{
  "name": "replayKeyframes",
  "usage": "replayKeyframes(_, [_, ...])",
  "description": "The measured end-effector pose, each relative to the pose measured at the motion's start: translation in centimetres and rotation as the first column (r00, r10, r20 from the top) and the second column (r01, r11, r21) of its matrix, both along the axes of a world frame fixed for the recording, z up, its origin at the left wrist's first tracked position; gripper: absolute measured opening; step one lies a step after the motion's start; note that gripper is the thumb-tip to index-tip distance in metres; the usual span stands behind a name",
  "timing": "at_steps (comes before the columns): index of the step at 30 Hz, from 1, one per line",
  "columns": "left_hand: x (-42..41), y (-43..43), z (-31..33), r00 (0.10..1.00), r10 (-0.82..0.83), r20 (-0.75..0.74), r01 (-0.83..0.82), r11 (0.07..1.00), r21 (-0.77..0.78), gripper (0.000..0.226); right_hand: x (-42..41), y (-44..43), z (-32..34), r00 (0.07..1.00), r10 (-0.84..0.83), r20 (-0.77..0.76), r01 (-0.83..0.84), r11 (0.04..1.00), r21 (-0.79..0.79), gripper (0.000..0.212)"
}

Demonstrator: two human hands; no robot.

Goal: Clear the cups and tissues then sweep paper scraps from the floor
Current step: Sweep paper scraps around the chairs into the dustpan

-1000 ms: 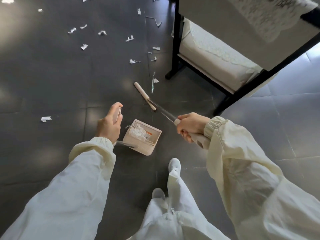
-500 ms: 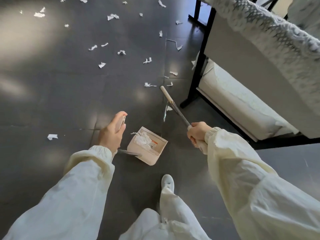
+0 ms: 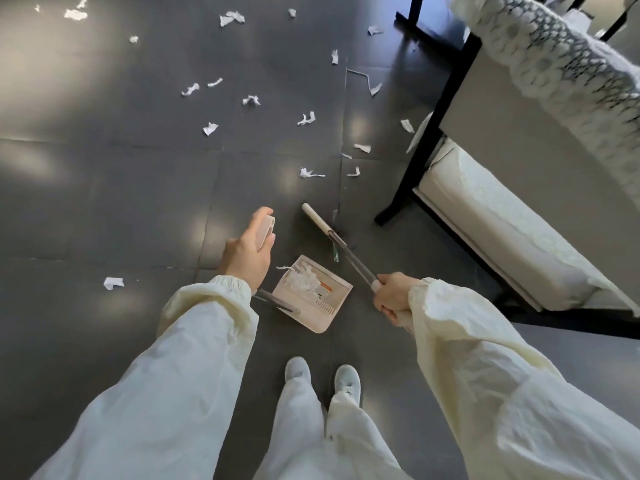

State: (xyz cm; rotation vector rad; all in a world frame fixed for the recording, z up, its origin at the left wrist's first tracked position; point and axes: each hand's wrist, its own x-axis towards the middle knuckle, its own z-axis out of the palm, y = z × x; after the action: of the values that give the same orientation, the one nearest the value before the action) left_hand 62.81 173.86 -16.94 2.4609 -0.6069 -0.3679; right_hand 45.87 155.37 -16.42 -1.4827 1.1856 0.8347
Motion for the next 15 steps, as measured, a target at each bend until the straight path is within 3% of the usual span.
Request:
replayKeyframes(3, [0.8,-0.3,-0.1,1.0,0.013,0.018,-0.012,1.0,-0.025,0.034,0.5,0.5,1.9,0.99,0.136,-0.035,-0.133,0.988,0.077,0.047])
replayKeyframes(8, [0.9,0.5,0.2,0.999,0.033,0.007,-0.033,0.999,-0.036,0.032,1.2,-1.0,6.3,0.995,0.044,-0.093,-0.023,0.977,0.211,0.059])
replayKeyframes(15, [0.2,6.2,1.2,0.973,0.23,-0.03,-0.231,0.969,-0.09,0.028,3.2,0.9,11.1,0.991,0.128,0.041,-0.133,0.978,0.161,0.054])
